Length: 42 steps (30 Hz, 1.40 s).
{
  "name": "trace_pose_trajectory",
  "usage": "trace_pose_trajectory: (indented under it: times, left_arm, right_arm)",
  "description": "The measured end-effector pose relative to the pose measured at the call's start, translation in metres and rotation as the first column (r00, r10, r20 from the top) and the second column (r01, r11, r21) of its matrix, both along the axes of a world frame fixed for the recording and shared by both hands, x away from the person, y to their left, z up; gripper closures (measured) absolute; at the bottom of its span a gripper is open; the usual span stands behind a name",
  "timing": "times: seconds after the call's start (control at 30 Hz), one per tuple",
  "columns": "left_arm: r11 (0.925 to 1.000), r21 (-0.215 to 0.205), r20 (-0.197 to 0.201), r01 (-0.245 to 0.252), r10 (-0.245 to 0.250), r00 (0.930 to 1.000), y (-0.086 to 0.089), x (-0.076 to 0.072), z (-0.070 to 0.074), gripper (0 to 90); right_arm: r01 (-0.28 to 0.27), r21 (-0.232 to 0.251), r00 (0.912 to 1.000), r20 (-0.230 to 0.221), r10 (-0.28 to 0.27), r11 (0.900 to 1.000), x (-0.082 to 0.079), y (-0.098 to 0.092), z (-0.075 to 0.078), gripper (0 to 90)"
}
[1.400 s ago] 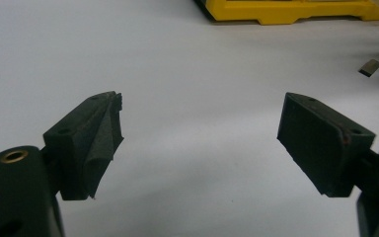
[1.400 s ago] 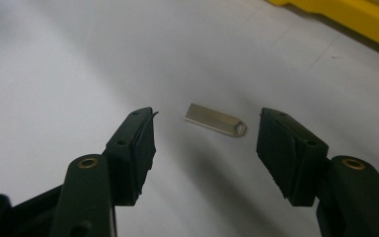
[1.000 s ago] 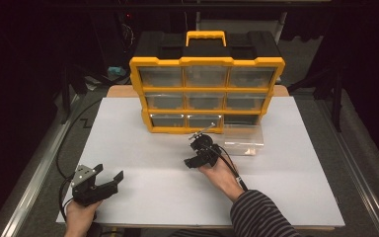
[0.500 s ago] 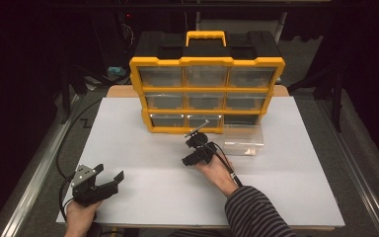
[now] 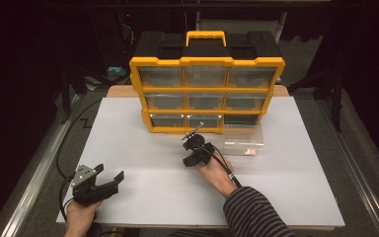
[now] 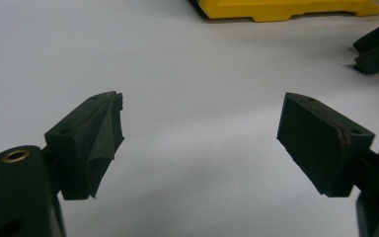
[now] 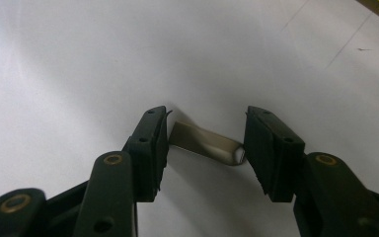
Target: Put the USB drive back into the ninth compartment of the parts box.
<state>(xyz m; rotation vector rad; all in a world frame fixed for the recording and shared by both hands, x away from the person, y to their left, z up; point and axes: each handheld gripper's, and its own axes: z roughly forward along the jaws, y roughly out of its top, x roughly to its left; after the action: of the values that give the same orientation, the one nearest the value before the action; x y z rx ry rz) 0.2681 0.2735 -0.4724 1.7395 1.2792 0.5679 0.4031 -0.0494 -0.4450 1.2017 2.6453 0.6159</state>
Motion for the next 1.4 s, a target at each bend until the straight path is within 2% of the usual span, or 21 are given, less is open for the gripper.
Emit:
trace_pose_trajectory:
  times: [0.43,0.6,0.87,1.4]
  left_arm:
    - [1.0,0.002,0.002,-0.001,0.001,1.0,-0.0001,-0.0001,0.0001,18.5]
    - [1.0,0.002,0.002,-0.002,0.002,1.0,-0.0008,0.0005,-0.0001,18.6]
    - [1.0,0.001,-0.001,-0.003,0.003,1.0,-0.0012,0.0006,0.0,18.9]
    - [1.0,0.0,0.001,-0.003,0.003,1.0,-0.0008,0.0005,-0.0001,18.8]
  right_arm:
    - [0.007,-0.013,0.9996,-0.028,-0.007,1.0,-0.0018,-0.0021,0.0016,50.4]
    - [0.005,-0.042,0.9999,-0.013,-0.005,0.999,-0.0031,0.0015,0.0013,51.4]
    - [0.003,-0.059,1.0,-0.004,-0.003,0.998,-0.0045,0.0032,0.0014,52.8]
    - [-0.024,-0.06,0.9997,0.003,0.025,0.998,-0.0062,0.0016,0.003,54.1]
